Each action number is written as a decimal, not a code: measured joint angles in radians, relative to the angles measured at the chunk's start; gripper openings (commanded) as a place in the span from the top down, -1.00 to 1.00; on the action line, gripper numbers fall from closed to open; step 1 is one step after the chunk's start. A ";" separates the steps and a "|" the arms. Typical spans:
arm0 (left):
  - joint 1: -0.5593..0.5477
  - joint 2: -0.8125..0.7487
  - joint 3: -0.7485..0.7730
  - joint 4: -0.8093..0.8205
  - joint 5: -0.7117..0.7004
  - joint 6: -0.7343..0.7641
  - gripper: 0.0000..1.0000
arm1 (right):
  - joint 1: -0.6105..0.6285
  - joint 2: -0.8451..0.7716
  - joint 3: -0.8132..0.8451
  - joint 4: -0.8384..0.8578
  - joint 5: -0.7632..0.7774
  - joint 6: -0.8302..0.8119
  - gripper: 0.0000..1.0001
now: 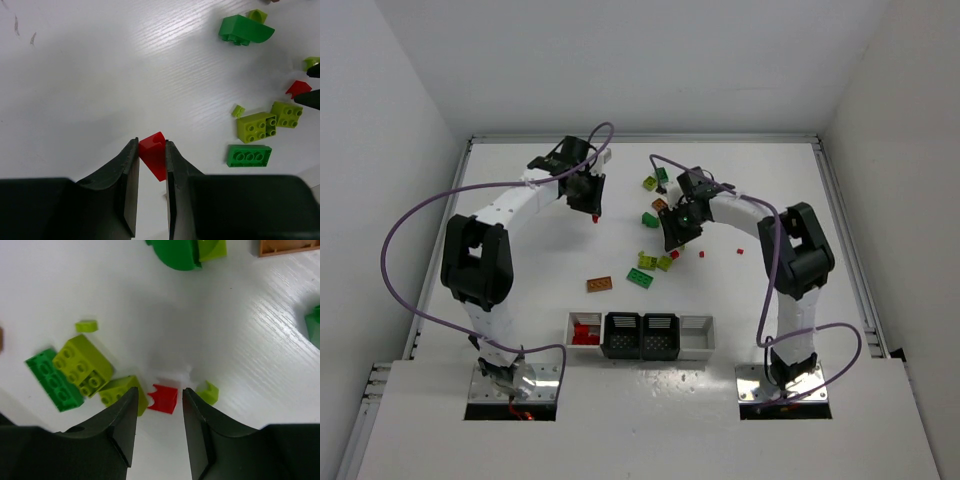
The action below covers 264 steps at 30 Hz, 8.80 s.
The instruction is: Sort the legos into containers by color
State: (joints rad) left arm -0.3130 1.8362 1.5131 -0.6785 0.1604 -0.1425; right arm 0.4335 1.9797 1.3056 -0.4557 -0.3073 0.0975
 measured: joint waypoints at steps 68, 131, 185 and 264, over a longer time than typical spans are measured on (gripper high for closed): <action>-0.052 -0.644 -0.377 -0.459 0.392 0.670 0.82 | 0.036 -0.396 0.045 -0.234 -0.192 -0.148 0.87; 0.412 -0.591 -0.006 -0.129 0.021 -0.089 -0.99 | 0.599 -0.306 0.078 -0.177 -0.204 -0.220 0.92; -0.096 -0.249 -0.057 -0.164 0.292 0.231 -0.58 | -0.297 -0.472 -0.209 -0.132 0.109 -0.302 0.41; -0.383 -0.021 -0.090 0.065 0.265 0.204 -0.58 | -0.439 -0.305 -0.294 -0.109 0.002 -0.564 1.00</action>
State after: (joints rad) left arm -0.6956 1.8156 1.4235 -0.6136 0.4252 0.0620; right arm -0.0051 1.6749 1.0115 -0.5648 -0.3050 -0.4664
